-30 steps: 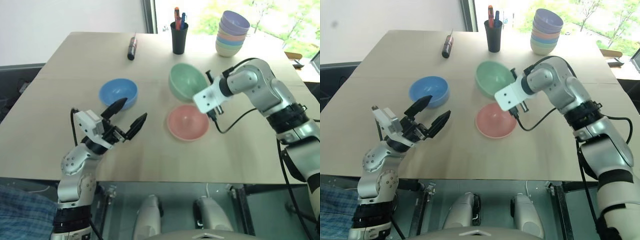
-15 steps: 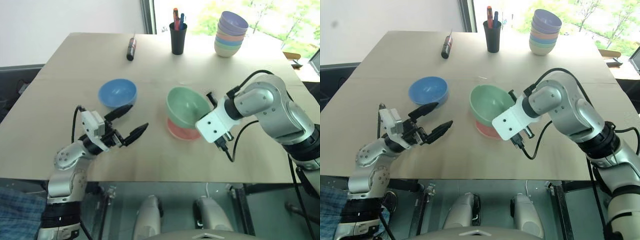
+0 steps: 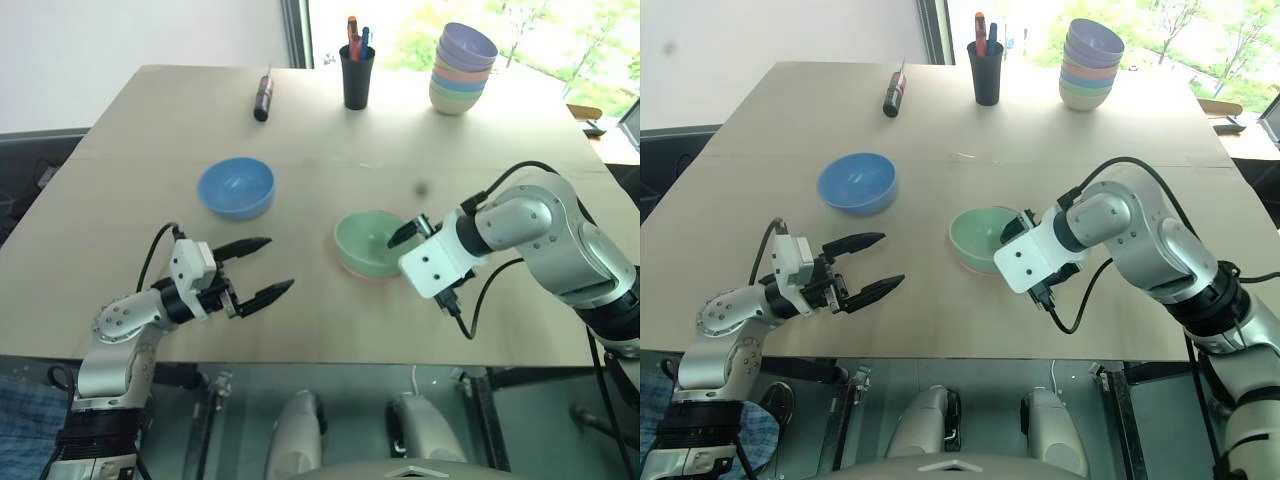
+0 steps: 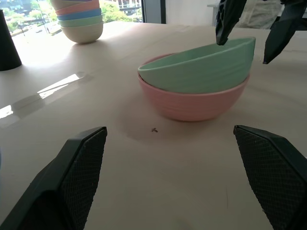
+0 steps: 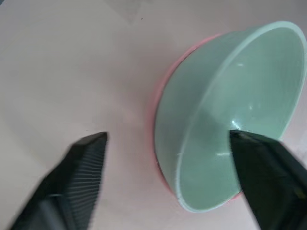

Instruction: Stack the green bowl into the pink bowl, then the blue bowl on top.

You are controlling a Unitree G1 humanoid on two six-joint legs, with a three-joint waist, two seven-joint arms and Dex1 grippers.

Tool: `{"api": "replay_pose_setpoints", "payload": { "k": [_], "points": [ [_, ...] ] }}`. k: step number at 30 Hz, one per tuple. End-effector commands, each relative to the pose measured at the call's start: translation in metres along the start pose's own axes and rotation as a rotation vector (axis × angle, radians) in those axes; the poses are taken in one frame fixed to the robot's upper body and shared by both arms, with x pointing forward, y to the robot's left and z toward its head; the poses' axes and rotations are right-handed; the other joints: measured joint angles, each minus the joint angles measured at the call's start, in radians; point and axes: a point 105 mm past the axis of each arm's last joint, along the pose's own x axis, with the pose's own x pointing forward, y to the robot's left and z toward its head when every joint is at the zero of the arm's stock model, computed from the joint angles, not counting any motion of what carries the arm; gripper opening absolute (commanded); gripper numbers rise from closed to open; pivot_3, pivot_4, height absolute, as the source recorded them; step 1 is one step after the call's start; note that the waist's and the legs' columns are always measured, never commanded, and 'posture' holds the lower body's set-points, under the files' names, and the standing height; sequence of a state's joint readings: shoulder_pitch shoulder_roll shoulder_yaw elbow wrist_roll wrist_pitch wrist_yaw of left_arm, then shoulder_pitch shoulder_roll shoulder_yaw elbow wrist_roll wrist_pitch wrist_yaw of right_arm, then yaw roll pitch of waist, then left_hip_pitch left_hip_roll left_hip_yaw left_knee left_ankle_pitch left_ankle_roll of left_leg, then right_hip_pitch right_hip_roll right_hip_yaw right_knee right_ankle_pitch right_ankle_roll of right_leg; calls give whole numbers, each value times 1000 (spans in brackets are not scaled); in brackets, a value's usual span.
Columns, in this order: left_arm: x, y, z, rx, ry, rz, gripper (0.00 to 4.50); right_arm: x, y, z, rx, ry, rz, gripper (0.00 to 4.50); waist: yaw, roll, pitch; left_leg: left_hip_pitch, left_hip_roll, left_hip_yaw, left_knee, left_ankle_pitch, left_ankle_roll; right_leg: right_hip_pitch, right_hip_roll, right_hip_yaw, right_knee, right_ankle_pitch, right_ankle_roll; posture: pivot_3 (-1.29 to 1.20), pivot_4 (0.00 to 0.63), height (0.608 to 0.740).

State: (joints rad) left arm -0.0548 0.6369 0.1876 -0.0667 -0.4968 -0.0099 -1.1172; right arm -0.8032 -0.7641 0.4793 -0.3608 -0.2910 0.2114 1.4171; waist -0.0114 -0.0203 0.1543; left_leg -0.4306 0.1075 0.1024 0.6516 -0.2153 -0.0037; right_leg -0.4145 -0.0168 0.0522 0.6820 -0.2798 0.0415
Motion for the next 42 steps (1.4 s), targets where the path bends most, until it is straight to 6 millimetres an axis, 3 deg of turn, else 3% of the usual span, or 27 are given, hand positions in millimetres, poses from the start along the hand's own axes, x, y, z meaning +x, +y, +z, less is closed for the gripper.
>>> {"api": "replay_pose_setpoints", "payload": {
  "k": [1, 3, 9, 12, 16, 23, 28, 42],
  "points": [
    [1, 6, 11, 62, -23, 25, 4500, -19, -11, -5, 58, -14, -106, 4456, 0, 0, 0, 0, 0, 0, 0, 0, 0, 0, 0, 0, 0, 0, 0, 0, 150, 740],
    [4, 13, 14, 79, -30, 60, 4500, -20, -14, -1, 123, -54, -119, 4456, 2, 0, 0, 0, 0, 0, 0, 0, 0, 0, 0, 0, 0, 0, 0, 0, 150, 740],
    [12, 36, 10, 169, 103, 126, 4500, -64, -53, 14, 408, -269, -279, 4456, -2, 0, 0, 0, 0, 0, 0, 0, 0, 0, 0, 0, 1, 0, 0, 0, 150, 740],
    [16, 43, 12, 204, 143, 146, 4500, -79, -63, 14, 508, -345, -334, 4456, 1, 0, 0, 0, 0, 0, 0, 0, 0, 0, 0, 0, 1, 0, 0, 0, 150, 740],
    [21, 64, 20, 305, 252, 218, 4500, -101, -60, 13, 669, -498, -392, 4456, 8, -1, 0, -2, 0, -1, -1, 0, 0, -1, 0, -1, 0, 0, 0, 0, 150, 740],
    [25, 95, 35, 474, 367, 342, 4500, -125, -46, -3, 826, -541, -444, 4456, 13, 0, 0, -1, -1, -1, -1, 0, 0, 0, 0, 0, -1, 0, 0, 0, 150, 740],
    [20, 107, 34, 522, 448, 372, 4500, -130, -38, -8, 857, -514, -460, 4456, 4, 0, 0, -1, -1, -1, -1, 0, 0, 0, 0, 0, 0, 0, 0, 0, 150, 740],
    [6, 116, 1, 528, 664, 290, 4500, -122, -36, -4, 850, -503, -471, 4456, 1, 0, 0, -1, -1, -1, -1, 0, 1, -1, 0, 0, 0, 0, 0, 0, 150, 740]
  ]
}}
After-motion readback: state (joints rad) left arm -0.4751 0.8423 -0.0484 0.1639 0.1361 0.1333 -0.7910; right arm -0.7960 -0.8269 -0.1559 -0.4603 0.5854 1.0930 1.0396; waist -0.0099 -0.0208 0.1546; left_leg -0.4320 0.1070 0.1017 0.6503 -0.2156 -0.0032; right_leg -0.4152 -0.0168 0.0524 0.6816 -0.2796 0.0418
